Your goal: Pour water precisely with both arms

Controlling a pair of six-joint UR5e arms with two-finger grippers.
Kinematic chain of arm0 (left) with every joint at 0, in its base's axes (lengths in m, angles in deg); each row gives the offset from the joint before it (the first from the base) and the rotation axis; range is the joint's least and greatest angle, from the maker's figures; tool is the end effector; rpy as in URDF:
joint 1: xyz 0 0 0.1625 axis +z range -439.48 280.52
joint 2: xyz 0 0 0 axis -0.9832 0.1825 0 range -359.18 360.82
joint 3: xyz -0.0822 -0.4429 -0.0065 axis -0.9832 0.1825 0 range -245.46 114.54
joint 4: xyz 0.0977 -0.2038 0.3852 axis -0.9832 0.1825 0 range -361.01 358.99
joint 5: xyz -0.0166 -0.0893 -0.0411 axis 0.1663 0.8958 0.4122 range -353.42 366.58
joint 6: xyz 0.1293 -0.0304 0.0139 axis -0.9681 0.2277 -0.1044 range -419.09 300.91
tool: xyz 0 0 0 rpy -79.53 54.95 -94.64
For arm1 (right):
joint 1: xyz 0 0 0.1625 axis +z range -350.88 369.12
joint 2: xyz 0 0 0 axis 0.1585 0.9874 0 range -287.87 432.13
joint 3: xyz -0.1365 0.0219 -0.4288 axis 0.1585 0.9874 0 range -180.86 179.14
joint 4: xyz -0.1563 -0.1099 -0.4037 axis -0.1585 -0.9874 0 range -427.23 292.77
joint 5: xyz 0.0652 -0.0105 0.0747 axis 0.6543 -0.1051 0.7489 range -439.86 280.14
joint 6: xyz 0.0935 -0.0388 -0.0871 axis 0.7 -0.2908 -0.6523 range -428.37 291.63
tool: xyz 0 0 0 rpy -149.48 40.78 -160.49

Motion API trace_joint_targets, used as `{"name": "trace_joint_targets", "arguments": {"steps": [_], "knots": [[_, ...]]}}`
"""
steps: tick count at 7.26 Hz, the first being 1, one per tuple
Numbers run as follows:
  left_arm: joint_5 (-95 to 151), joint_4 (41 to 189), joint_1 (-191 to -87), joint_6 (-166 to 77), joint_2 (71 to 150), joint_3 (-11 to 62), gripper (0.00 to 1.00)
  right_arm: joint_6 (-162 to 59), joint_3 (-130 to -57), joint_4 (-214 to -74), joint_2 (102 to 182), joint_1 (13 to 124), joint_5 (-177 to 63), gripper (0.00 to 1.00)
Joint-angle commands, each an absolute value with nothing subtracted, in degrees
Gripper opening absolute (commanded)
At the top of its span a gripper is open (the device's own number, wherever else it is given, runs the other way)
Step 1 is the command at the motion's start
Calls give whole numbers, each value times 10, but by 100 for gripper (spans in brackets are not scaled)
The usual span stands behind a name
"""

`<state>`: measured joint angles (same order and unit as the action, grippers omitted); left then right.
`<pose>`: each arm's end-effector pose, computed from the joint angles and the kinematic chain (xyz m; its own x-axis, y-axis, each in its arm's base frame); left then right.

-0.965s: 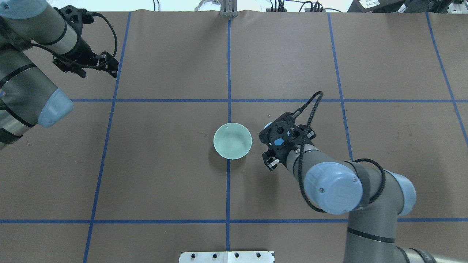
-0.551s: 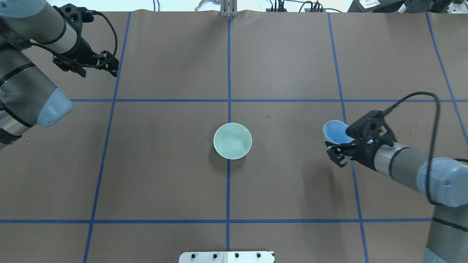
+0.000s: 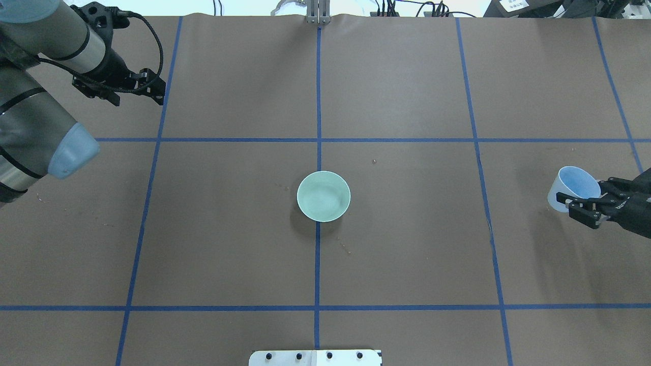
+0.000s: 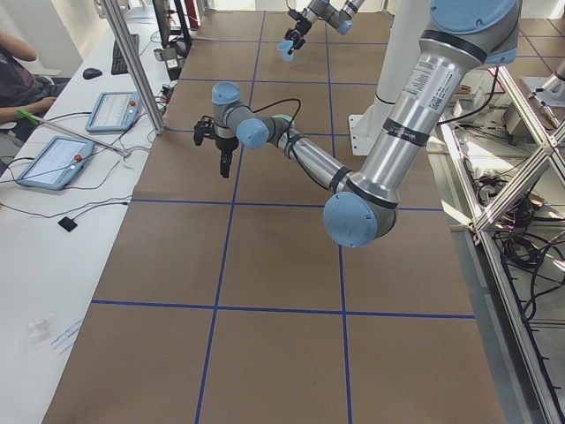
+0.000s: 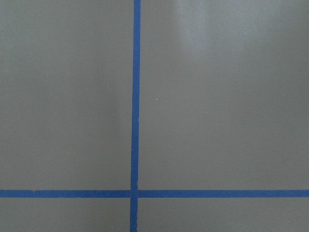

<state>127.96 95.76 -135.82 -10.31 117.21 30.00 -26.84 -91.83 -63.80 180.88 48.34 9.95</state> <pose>0.3413 -0.6273 0.3679 0.6752 0.0012 -0.7376 0.1135 0.9879 0.1055 -0.2371 -0.3661 0.6558 0.6026 -0.4744 0.6417 -0.2772 0.6296 0.7258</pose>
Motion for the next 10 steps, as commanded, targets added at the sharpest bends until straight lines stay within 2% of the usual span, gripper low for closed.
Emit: {"name": "trace_joint_targets", "arguments": {"steps": [1,3,5,8,10], "knots": [[1280,958,-1358,-103,1171,301,100,-247,-828,-523,1802,489,101,8],[1279,958,-1358,-103,1172,301,100,-250,-819,-512,1801,490,96,17],[1279,958,-1358,-104,1171,301,100,-251,-767,-467,1785,488,95,33],[1279,958,-1358,-104,1171,301,100,-308,-757,-462,1780,488,95,42],[1279,958,-1358,-104,1171,301,100,-307,-757,-461,1780,488,96,60]]}}
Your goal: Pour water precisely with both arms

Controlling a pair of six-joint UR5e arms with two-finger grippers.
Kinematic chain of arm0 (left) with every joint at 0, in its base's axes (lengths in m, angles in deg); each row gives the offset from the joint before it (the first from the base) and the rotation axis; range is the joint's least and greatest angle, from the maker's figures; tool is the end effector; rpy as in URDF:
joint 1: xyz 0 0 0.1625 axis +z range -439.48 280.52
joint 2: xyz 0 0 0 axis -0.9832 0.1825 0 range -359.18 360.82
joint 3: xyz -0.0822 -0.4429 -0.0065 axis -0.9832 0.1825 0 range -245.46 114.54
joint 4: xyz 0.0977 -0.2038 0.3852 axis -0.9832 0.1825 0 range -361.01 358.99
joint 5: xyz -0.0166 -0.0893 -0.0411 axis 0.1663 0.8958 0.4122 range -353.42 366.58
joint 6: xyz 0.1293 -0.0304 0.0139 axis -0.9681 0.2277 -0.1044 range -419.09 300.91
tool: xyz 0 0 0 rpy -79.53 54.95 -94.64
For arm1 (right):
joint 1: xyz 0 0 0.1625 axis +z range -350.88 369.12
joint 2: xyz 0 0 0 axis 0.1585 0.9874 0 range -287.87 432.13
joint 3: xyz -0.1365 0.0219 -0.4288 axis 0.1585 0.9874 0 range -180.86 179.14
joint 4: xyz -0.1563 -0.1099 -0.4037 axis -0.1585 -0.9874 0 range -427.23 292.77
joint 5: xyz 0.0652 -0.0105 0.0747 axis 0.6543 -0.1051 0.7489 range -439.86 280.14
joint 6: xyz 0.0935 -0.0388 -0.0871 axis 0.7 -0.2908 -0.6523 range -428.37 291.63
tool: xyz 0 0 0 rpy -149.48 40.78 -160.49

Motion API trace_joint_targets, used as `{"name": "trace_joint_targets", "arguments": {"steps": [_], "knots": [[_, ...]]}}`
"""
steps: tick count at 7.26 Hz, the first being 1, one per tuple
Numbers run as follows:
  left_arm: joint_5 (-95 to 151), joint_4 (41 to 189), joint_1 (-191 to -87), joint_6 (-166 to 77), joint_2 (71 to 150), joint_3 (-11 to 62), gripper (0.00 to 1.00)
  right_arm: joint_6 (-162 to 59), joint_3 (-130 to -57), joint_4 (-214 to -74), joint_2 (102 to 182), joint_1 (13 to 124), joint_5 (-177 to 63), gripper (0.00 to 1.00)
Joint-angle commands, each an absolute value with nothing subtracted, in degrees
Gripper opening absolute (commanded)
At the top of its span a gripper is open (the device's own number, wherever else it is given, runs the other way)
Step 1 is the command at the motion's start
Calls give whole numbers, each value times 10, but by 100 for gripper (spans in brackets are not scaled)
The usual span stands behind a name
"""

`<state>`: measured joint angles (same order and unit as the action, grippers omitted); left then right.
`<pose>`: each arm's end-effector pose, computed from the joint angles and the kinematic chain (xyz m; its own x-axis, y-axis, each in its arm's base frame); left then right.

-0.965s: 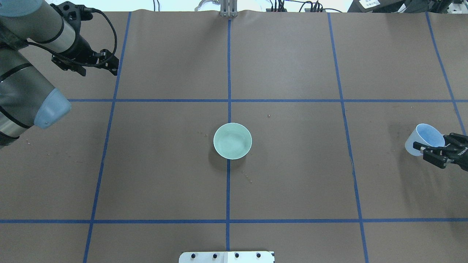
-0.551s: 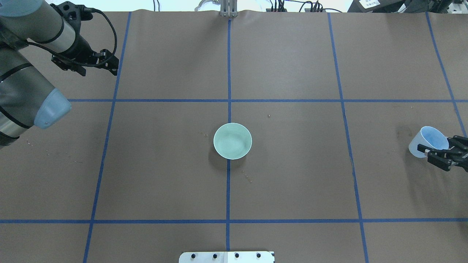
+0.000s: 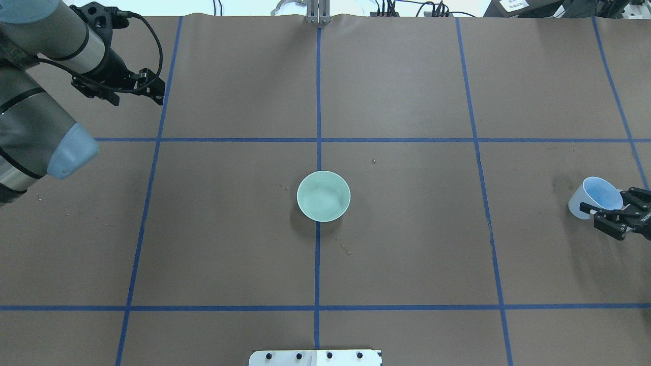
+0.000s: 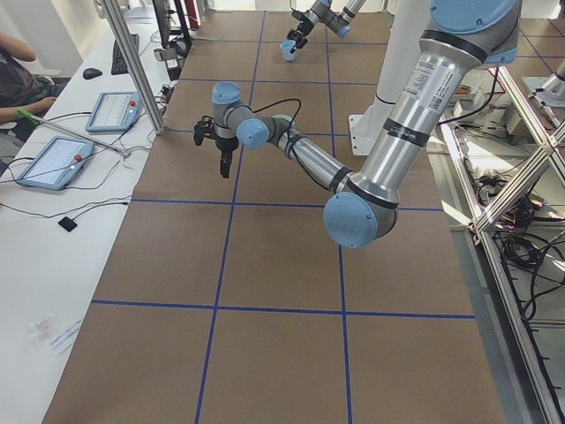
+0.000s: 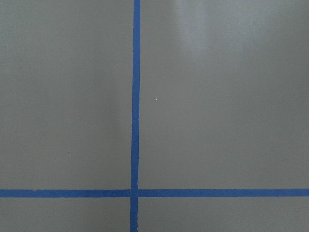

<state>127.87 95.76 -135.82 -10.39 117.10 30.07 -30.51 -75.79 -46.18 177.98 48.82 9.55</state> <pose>0.3409 -0.6269 0.3688 0.6764 0.0020 -0.7365 0.1134 0.9878 0.1068 -0.2150 -0.3536 0.7396 0.5915 -0.5350 0.6033 -0.2927 0.5547 0.7789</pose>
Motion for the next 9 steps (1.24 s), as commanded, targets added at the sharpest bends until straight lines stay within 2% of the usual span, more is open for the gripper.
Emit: {"name": "trace_joint_targets", "arguments": {"steps": [1,5,9], "knots": [[1279,958,-1358,-104,1171,301,100,-306,-757,-461,1780,488,96,74],[1279,958,-1358,-103,1172,301,100,-307,-733,-425,1780,488,98,96],[1279,933,-1358,-103,1172,323,100,-300,-728,-353,1807,491,128,99]]}}
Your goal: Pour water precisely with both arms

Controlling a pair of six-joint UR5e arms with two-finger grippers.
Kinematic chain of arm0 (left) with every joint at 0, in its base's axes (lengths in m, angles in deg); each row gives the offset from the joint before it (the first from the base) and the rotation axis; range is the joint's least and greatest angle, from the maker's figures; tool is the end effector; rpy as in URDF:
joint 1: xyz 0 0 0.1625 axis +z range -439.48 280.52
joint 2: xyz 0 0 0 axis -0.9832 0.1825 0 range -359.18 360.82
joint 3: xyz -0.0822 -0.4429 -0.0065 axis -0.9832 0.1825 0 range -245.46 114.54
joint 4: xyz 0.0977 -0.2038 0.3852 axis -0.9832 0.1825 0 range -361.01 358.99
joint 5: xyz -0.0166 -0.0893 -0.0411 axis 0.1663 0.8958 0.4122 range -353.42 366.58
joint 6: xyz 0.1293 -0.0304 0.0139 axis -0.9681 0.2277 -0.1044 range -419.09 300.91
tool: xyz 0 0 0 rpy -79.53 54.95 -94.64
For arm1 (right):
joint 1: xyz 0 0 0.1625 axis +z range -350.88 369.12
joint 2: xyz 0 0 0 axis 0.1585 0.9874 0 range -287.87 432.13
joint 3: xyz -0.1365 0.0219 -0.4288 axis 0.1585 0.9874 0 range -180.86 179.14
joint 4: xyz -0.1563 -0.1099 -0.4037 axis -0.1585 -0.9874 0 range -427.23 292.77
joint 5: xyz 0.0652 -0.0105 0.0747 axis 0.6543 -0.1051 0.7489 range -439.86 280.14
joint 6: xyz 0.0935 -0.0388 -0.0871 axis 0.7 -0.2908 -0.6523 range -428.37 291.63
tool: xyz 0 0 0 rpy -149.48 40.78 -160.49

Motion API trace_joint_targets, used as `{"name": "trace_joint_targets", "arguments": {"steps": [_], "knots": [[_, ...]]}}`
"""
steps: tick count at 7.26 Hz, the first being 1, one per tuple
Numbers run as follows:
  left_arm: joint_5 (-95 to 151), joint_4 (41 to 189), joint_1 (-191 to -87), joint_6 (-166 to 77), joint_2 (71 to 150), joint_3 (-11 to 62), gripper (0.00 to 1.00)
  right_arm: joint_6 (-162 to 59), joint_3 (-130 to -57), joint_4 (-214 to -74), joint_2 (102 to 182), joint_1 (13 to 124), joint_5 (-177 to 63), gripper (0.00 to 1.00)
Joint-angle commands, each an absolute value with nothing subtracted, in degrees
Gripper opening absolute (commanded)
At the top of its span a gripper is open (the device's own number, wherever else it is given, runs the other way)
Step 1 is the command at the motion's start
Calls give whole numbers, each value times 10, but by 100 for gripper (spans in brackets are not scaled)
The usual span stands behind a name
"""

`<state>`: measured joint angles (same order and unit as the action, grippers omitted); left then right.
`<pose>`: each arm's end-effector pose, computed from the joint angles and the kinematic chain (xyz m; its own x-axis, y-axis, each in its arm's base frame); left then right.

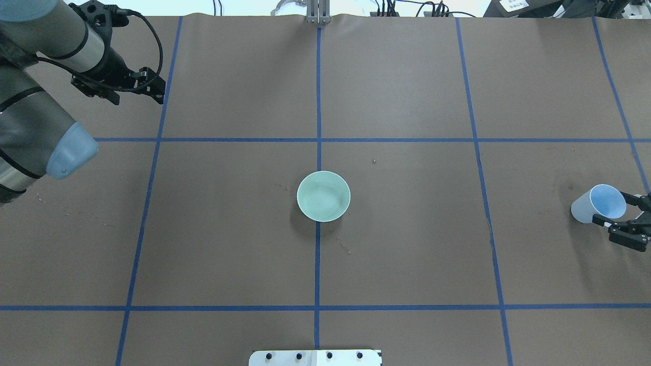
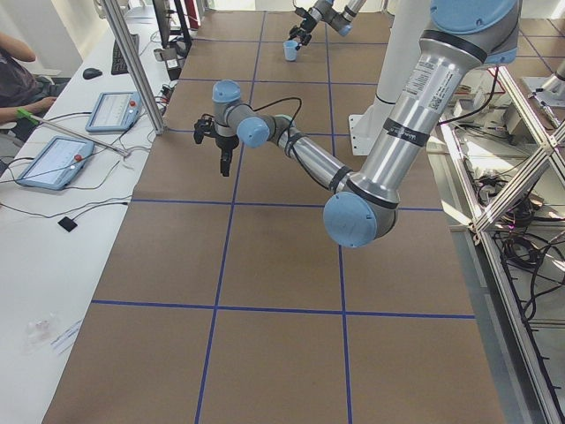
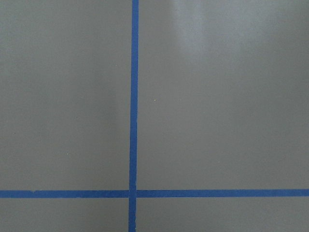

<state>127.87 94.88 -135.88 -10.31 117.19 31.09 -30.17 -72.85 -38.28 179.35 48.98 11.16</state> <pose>0.3382 -0.6242 0.3609 0.6746 0.0023 -0.7382 0.1156 0.9873 0.1088 -0.1912 -0.3302 0.7542 0.5449 -0.5686 0.6162 -0.3219 0.5367 0.7799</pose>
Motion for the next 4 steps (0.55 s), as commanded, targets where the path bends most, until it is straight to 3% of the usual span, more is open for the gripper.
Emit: {"name": "trace_joint_targets", "arguments": {"steps": [1,4], "knots": [[1279,926,-1358,-103,1172,330,100,-300,-728,-338,1823,492,139,99],[1280,925,-1358,-103,1171,331,100,-299,-729,-322,1846,544,173,99]]}}
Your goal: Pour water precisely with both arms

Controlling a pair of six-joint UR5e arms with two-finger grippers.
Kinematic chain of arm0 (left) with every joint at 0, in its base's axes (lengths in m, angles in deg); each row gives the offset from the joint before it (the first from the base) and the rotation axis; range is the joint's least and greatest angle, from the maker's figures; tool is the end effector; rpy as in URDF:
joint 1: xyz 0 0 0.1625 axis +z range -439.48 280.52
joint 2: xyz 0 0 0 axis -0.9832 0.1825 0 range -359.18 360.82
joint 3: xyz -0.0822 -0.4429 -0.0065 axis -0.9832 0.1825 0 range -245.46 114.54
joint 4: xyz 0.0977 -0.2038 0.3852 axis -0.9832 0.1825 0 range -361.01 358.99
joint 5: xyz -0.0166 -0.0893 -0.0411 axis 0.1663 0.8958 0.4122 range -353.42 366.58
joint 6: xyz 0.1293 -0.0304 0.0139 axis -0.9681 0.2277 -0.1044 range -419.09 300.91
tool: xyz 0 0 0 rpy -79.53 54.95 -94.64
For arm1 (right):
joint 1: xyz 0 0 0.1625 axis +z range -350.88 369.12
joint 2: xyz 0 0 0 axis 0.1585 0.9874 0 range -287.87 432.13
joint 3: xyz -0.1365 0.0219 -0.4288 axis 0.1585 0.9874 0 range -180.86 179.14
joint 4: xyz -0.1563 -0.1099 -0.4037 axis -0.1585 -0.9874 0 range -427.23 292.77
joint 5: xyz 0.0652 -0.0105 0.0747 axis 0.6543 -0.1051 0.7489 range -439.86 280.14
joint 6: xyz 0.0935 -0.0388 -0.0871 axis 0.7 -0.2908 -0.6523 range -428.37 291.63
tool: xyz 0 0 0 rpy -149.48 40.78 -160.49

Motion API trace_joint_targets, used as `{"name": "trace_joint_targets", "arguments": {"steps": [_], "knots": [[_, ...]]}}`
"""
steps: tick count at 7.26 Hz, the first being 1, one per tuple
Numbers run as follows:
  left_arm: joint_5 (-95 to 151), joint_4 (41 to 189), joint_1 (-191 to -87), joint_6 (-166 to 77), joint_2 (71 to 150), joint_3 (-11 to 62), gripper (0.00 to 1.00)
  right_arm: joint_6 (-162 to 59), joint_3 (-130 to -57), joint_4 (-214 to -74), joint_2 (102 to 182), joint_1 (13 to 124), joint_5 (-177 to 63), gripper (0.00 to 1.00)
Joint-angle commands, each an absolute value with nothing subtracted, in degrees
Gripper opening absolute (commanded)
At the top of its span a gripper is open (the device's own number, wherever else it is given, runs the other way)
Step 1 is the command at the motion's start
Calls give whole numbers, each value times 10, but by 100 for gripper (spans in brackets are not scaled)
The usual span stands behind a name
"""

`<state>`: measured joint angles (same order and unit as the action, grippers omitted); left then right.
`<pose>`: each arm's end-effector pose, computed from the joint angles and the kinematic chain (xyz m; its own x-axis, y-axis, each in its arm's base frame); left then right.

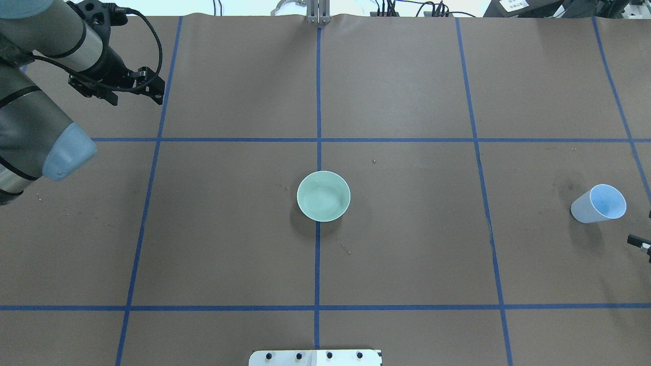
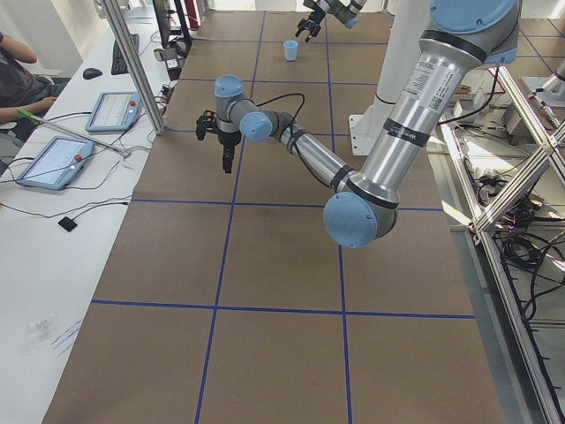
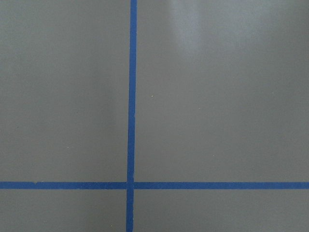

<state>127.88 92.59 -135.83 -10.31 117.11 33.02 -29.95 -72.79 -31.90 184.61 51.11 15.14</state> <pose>0.3340 -0.6169 0.3509 0.6776 -0.0018 -0.7354 0.1142 0.9881 0.1029 -0.1365 -0.2865 0.7687 0.5137 -0.5877 0.6251 -0.3211 0.5439 0.7753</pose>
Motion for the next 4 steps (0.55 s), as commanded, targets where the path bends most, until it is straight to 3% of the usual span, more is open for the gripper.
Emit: {"name": "trace_joint_targets", "arguments": {"steps": [1,4], "knots": [[1280,925,-1358,-103,1171,331,100,-298,-735,-376,1820,598,204,99],[1278,927,-1326,-23,1191,335,100,-314,-738,-598,1660,814,453,99]]}}
